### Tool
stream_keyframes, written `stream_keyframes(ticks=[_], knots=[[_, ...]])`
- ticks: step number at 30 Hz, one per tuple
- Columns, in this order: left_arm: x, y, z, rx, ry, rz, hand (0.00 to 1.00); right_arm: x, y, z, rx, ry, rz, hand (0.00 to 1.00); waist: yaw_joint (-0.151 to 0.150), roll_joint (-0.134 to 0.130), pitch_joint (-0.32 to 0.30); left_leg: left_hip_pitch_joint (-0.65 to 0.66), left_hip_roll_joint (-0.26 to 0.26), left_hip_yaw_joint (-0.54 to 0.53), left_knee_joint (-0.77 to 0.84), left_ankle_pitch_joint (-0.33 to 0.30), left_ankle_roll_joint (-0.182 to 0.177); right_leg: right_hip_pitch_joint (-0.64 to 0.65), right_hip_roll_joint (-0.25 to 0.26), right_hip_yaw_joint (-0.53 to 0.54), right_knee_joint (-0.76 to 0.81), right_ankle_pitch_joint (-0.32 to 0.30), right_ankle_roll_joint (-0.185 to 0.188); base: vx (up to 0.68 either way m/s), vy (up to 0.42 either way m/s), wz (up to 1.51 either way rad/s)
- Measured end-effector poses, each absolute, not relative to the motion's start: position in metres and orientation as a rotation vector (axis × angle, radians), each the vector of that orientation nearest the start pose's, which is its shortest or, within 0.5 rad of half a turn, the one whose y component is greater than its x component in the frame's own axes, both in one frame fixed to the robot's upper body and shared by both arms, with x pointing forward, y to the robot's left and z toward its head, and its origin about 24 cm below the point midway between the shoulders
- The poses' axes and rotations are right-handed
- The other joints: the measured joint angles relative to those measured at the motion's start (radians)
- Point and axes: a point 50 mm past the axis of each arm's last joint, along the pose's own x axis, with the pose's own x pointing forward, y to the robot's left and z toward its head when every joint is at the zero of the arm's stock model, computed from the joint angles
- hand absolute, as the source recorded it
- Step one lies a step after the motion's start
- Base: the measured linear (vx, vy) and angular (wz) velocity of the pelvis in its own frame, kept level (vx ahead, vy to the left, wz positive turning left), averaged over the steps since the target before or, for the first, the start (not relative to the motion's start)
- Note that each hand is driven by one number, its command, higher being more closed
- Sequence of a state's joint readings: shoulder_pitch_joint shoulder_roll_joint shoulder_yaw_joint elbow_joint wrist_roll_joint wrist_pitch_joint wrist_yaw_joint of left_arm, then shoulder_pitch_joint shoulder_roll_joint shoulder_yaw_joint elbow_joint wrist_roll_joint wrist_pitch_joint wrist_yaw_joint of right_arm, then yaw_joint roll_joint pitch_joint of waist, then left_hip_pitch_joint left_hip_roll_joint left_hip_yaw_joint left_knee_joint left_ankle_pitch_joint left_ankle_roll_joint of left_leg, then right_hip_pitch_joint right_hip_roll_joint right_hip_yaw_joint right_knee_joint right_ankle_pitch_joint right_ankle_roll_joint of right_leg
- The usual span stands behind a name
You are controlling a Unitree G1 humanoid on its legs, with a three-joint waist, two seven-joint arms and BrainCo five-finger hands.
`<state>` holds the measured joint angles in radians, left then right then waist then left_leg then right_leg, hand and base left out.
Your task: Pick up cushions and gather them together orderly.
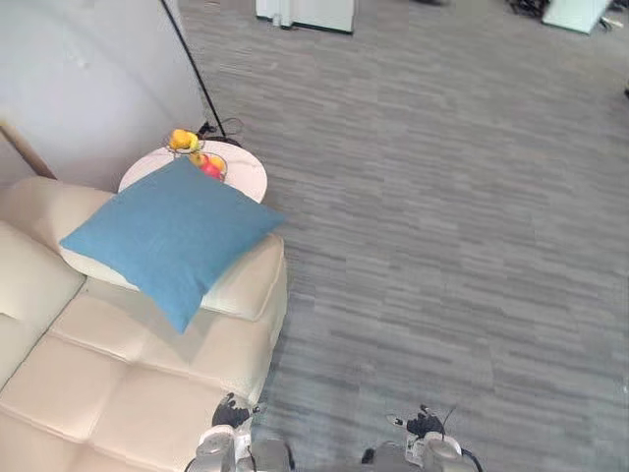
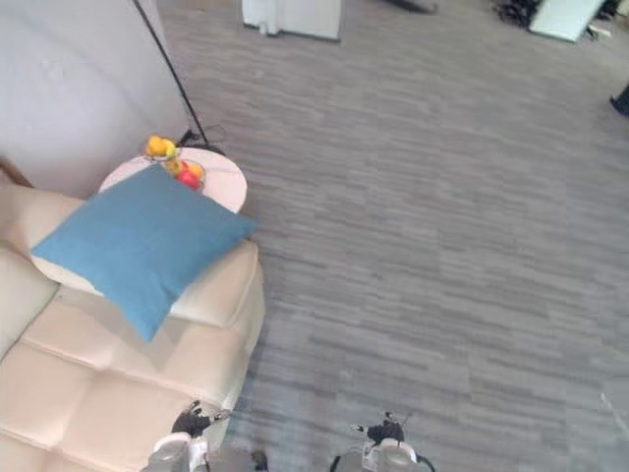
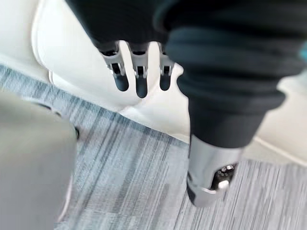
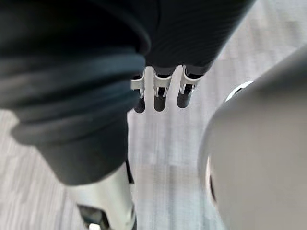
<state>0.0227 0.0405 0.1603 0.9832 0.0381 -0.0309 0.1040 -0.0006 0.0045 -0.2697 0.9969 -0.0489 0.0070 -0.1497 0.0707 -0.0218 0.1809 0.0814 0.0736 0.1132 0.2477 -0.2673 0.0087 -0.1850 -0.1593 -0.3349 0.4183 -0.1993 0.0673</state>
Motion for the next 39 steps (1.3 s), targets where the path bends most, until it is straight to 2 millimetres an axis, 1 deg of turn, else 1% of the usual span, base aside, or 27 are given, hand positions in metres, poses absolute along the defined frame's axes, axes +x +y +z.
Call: stream_keyframes(ticks=[1,3,4,7,8,10,11,12,13,14,16,17,18,19,20,22,24,25,27,28,29,31,32,33,36,38,39], knots=[[0.131,0.193,-0.149,0.046,0.975,0.25,0.0,0.131,-0.19,-0.15,0.019,1.01,-0.357,0.0,-0.001,0.0,0.0,0.008,0.004,-0.016,0.001,-0.009,-0.01,-0.009,0.009,0.016,-0.044,0.024,-0.005,0.31,-0.25,0.8],[0.127,0.195,-0.15,0.051,0.986,0.254,0.0,0.128,-0.191,-0.151,0.018,1.017,-0.36,0.0,-0.015,-0.009,-0.004,0.049,0.008,-0.076,0.012,-0.06,-0.053,-0.016,0.023,0.091,-0.145,0.135,-0.011,0.41,-0.379,0.73],[0.127,0.194,-0.15,0.05,0.987,0.254,0.0,0.126,-0.192,-0.152,0.015,1.021,-0.363,0.0,-0.017,-0.009,-0.004,0.06,0.01,-0.091,0.018,-0.073,-0.065,-0.01,0.024,0.095,-0.132,0.185,-0.023,0.43,-0.391,0.63],[0.121,0.178,-0.154,0.005,1.006,0.242,0.0,0.126,-0.204,-0.15,-0.01,1.016,-0.381,0.0,-0.013,0.059,-0.036,0.07,0.086,-0.139,0.023,-0.08,-0.09,-0.024,0.074,0.029,-0.028,0.056,-0.068,0.41,-0.312,0.44],[0.121,0.177,-0.154,0.001,1.007,0.245,0.0,0.126,-0.205,-0.15,-0.01,1.016,-0.381,0.0,-0.013,0.064,-0.04,0.05,0.097,-0.147,0.06,-0.079,-0.092,-0.019,0.081,0.018,-0.026,0.043,-0.073,0.45,-0.33,0.41],[0.123,0.181,-0.152,-0.013,0.995,0.269,0.0,0.128,-0.204,-0.149,-0.013,1.011,-0.375,0.0,-0.014,0.065,-0.034,-0.077,0.137,-0.161,0.34,-0.059,-0.125,0.041,0.102,-0.028,-0.043,0.015,-0.104,0.37,-0.261,0.46],[0.126,0.182,-0.15,-0.016,0.978,0.278,0.0,0.128,-0.202,-0.15,-0.008,1.012,-0.373,0.0,-0.011,0.063,-0.026,-0.154,0.176,-0.13,0.523,-0.064,-0.13,0.105,0.12,-0.054,-0.074,0.005,-0.118,0.26,-0.137,0.39],[0.127,0.183,-0.15,-0.014,0.972,0.279,0.0,0.128,-0.2,-0.15,-0.003,1.012,-0.373,0.0,-0.01,0.062,-0.023,-0.171,0.183,-0.11,0.558,-0.064,-0.13,0.124,0.122,-0.063,-0.086,0.003,-0.121,0.3,-0.143,0.4],[0.129,0.183,-0.148,-0.017,0.96,0.28,0.0,0.129,-0.195,-0.151,0.015,1.014,-0.369,0.0,-0.005,0.048,-0.019,-0.207,0.196,-0.032,0.571,-0.065,-0.127,0.179,0.12,-0.085,-0.125,0.002,-0.123,0.27,-0.118,0.4],[0.131,0.185,-0.147,-0.009,0.95,0.281,0.0,0.129,-0.192,-0.151,0.022,1.014,-0.366,0.0,-0.005,0.046,-0.02,-0.23,0.194,0.038,0.509,-0.061,-0.119,0.207,0.111,-0.11,-0.154,0.003,-0.123,0.27,-0.104,0.51],[0.133,0.183,-0.146,-0.015,0.942,0.277,0.0,0.129,-0.192,-0.151,0.023,1.011,-0.366,0.0,-0.005,0.051,-0.023,-0.262,0.194,0.123,0.386,-0.018,-0.062,0.229,0.101,-0.148,-0.175,0.004,-0.118,0.22,-0.019,0.64],[0.139,0.179,-0.145,-0.02,0.93,0.267,0.0,0.128,-0.193,-0.151,0.022,1.013,-0.371,0.0,-0.009,0.057,-0.023,-0.295,0.205,0.268,0.248,0.074,-0.044,0.244,0.092,-0.203,-0.181,0.001,-0.098,0.2,0.049,0.82],[0.141,0.18,-0.144,-0.018,0.925,0.266,0.0,0.126,-0.193,-0.151,0.023,1.018,-0.372,0.0,-0.009,0.056,-0.023,-0.294,0.206,0.319,0.239,0.081,-0.038,0.249,0.084,-0.215,-0.18,-0.003,-0.087,0.28,0.109,1.14],[0.143,0.18,-0.143,-0.008,0.92,0.259,0.0,0.125,-0.191,-0.152,0.027,1.023,-0.369,0.0,-0.01,0.031,-0.026,-0.275,0.18,0.379,0.188,0.096,-0.017,0.253,0.06,-0.233,-0.185,-0.006,-0.071,0.24,0.14,0.75],[0.143,0.185,-0.143,0.005,0.918,0.264,0.0,0.125,-0.187,-0.152,0.036,1.024,-0.362,0.0,-0.001,0.011,-0.026,-0.26,0.148,0.381,0.148,0.101,-0.01,0.257,0.044,-0.233,-0.194,-0.002,-0.06,0.23,0.148,0.64],[0.138,0.19,-0.145,0.017,0.94,0.269,0.0,0.125,-0.185,-0.153,0.043,1.026,-0.358,0.0,-0.002,0.003,-0.027,-0.232,0.109,0.368,0.105,0.108,-0.006,0.273,0.022,-0.234,-0.193,0.006,-0.047,0.15,0.13,0.27],[0.128,0.191,-0.149,0.037,0.979,0.258,0.0,0.122,-0.187,-0.154,0.036,1.035,-0.36,0.0,-0.01,0.002,-0.026,-0.15,0.045,0.359,0.016,0.123,0.003,0.291,-0.033,-0.231,-0.114,0.008,-0.043,0.16,0.157,0.29],[0.127,0.191,-0.15,0.037,0.985,0.257,0.0,0.122,-0.188,-0.154,0.034,1.035,-0.36,0.0,-0.012,0.003,-0.026,-0.139,0.037,0.354,0.006,0.123,0.004,0.287,-0.046,-0.23,-0.084,0.008,-0.042,0.11,0.112,0.27],[0.124,0.193,-0.151,0.045,0.995,0.256,0.0,0.122,-0.19,-0.153,0.026,1.033,-0.352,0.0,-0.012,0.0,-0.025,-0.091,0.004,0.303,-0.027,0.114,0.015,0.226,-0.129,-0.192,0.176,0.037,-0.019,0.12,0.112,0.65],[0.122,0.195,-0.151,0.069,1.0,0.243,0.0,0.122,-0.19,-0.153,0.026,1.031,-0.351,0.0,-0.024,0.002,-0.019,-0.079,-0.007,0.261,-0.029,0.098,0.019,0.166,-0.152,-0.13,0.306,0.053,-0.035,0.11,0.054,0.89],[0.122,0.196,-0.151,0.072,1.001,0.241,0.0,0.121,-0.19,-0.154,0.026,1.033,-0.351,0.0,-0.028,-0.005,-0.023,-0.077,-0.009,0.245,-0.028,0.09,0.028,0.153,-0.148,-0.102,0.33,0.036,-0.029,0.14,0.008,1.07],[0.124,0.197,-0.15,0.074,0.993,0.243,0.0,0.118,-0.19,-0.154,0.027,1.037,-0.351,0.0,-0.025,-0.012,-0.027,-0.057,-0.012,0.166,-0.03,0.08,0.027,0.096,-0.085,0.021,0.33,-0.035,-0.009,0.14,-0.013,0.99],[0.124,0.196,-0.15,0.074,0.993,0.242,0.0,0.119,-0.19,-0.154,0.026,1.035,-0.351,0.0,-0.026,-0.011,-0.027,-0.052,-0.012,0.146,-0.031,0.078,0.025,0.088,-0.066,0.049,0.307,-0.047,-0.01,0.17,-0.051,0.98],[0.123,0.196,-0.15,0.072,0.994,0.244,0.0,0.118,-0.19,-0.154,0.025,1.035,-0.352,0.0,-0.027,-0.01,-0.027,-0.044,-0.01,0.103,-0.033,0.073,0.017,0.064,-0.015,0.122,0.227,-0.053,-0.008,0.13,-0.067,0.81],[0.122,0.197,-0.151,0.064,0.995,0.255,0.0,0.117,-0.191,-0.154,0.025,1.039,-0.354,0.0,-0.029,-0.01,-0.028,-0.044,-0.007,0.023,-0.027,0.057,-0.01,0.031,0.073,0.267,0.078,-0.037,-0.013,0.17,-0.167,1.01],[0.121,0.201,-0.15,0.071,0.994,0.266,0.0,0.108,-0.188,-0.157,0.039,1.061,-0.359,0.0,-0.029,-0.039,-0.042,-0.046,-0.03,-0.013,-0.005,0.035,-0.042,0.04,0.077,0.315,-0.049,0.086,-0.042,0.22,-0.218,0.72],[0.12,0.196,-0.151,0.06,1.001,0.262,0.0,0.108,-0.189,-0.157,0.043,1.059,-0.366,0.0,-0.025,-0.027,-0.05,-0.049,-0.015,-0.035,0.037,0.014,-0.062,0.068,0.075,0.289,-0.057,0.042,-0.029,0.3,-0.263,0.49]])
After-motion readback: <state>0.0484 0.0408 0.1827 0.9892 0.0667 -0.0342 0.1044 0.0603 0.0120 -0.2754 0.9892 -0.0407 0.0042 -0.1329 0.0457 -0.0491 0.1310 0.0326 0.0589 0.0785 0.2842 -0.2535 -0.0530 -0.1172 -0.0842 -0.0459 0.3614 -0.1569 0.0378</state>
